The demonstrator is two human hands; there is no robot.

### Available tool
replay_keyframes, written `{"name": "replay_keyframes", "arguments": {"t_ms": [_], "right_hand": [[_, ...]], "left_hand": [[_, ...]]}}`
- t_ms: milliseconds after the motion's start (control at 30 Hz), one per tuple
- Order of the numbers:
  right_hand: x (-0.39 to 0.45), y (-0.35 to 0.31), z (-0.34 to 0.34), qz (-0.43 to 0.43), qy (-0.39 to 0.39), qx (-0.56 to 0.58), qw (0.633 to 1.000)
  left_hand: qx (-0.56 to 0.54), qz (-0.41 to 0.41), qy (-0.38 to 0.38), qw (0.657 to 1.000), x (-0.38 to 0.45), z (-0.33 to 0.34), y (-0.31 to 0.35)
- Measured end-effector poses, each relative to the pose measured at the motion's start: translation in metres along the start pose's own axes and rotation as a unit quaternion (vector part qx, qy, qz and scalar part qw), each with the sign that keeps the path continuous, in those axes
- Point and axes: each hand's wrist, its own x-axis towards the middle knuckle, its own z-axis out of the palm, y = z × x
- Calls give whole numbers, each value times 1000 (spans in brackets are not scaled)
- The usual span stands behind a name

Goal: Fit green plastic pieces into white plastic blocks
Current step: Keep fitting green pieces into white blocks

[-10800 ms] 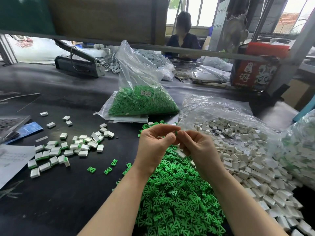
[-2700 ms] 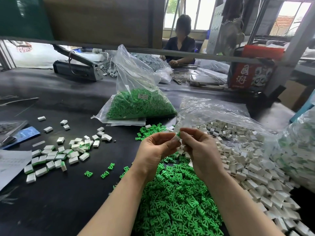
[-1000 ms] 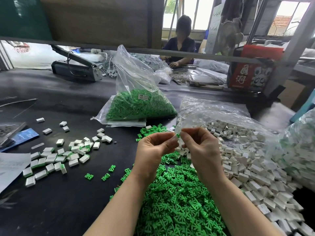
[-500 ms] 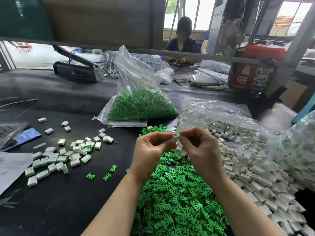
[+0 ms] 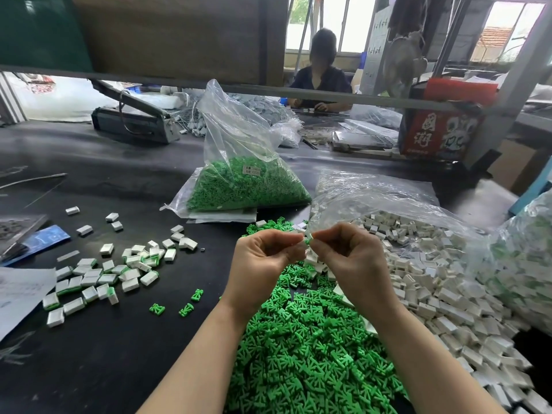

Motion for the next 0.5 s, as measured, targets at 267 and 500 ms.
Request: {"name": "replay_keyframes", "arguments": {"t_ms": [267,500], "right_hand": [[5,7,-6,10,-31,-33,999],[-1,8,-1,-9,-140,-162,977]], "left_hand": [[38,23,-19,999,2,-2,2],[35,7,-34,999,4,-6,-1]]}}
